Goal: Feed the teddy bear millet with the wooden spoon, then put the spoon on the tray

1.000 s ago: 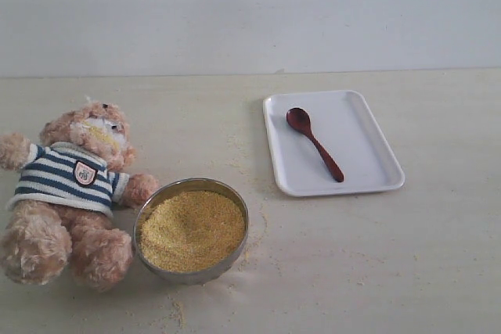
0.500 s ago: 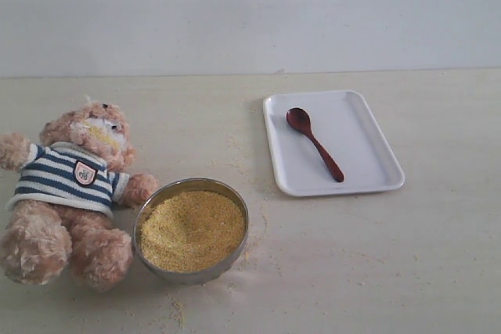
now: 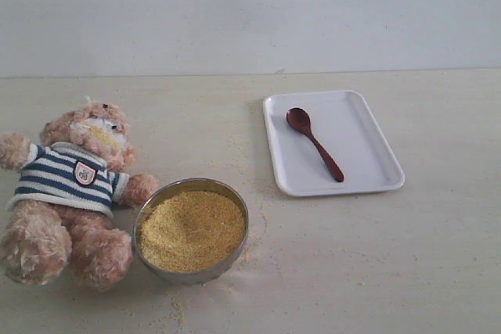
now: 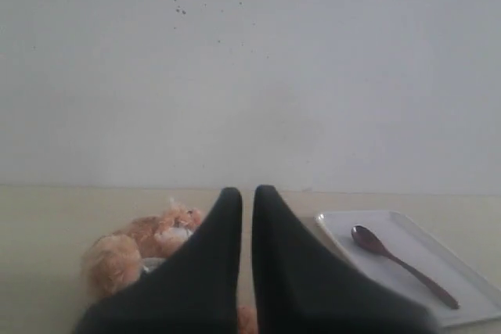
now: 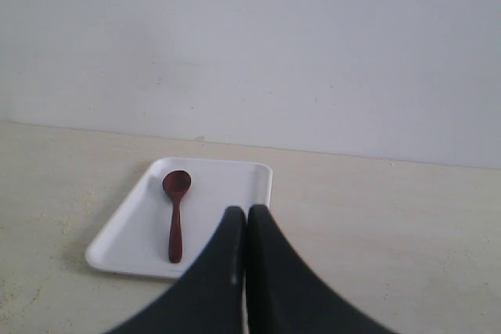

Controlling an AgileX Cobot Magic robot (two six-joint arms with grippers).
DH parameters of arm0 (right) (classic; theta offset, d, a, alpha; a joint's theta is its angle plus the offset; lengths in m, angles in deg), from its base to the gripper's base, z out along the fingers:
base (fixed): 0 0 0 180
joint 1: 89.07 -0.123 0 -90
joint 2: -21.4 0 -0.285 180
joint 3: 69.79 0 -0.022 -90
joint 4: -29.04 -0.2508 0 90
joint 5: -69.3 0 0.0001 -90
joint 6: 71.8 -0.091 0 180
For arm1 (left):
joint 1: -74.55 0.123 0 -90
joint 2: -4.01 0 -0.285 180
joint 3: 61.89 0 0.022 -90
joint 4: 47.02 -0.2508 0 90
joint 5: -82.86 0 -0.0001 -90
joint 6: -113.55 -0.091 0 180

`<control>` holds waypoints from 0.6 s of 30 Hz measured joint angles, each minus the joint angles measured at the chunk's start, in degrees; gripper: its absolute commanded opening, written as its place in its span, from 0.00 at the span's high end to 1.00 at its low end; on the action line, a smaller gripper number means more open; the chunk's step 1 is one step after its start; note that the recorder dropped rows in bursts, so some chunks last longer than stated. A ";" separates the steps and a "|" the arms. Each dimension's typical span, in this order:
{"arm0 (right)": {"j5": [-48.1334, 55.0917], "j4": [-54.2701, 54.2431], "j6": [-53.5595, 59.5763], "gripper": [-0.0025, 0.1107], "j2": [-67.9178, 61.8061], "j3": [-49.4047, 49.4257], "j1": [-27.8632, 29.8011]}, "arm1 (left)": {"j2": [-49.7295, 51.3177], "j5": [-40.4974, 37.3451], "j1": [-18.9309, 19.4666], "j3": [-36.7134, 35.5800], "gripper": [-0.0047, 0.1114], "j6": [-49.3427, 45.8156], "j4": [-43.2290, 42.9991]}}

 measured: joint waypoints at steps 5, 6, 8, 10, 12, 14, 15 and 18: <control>0.00 0.00 0.00 0.98 0.00 0.00 0.00 | 0.00 0.03 0.00 0.00 0.92 0.00 -2.33; 0.00 0.00 0.00 0.98 0.00 0.00 0.00 | 0.00 0.03 0.00 0.00 0.92 0.00 -2.47; 0.00 0.00 0.00 0.98 0.00 0.00 0.00 | 0.00 0.03 0.00 -0.45 0.92 0.00 -2.47; 0.00 0.00 0.00 0.98 0.00 0.00 0.00 | -0.10 0.03 0.00 -1.97 0.92 0.00 -2.23; 0.00 0.00 0.00 0.98 0.00 0.00 0.00 | -0.68 0.03 0.00 -3.95 0.92 0.00 -2.12; 0.00 0.00 0.00 0.98 0.00 0.00 0.00 | -1.50 -0.10 0.00 -6.18 0.92 0.00 -2.12; 0.00 0.00 0.00 0.98 0.00 0.00 0.00 | -1.62 -0.17 0.00 -6.78 0.92 0.00 -2.12; 0.00 0.00 0.00 0.98 0.00 0.00 0.00 | -1.85 -0.17 0.00 -7.32 0.92 0.24 -1.48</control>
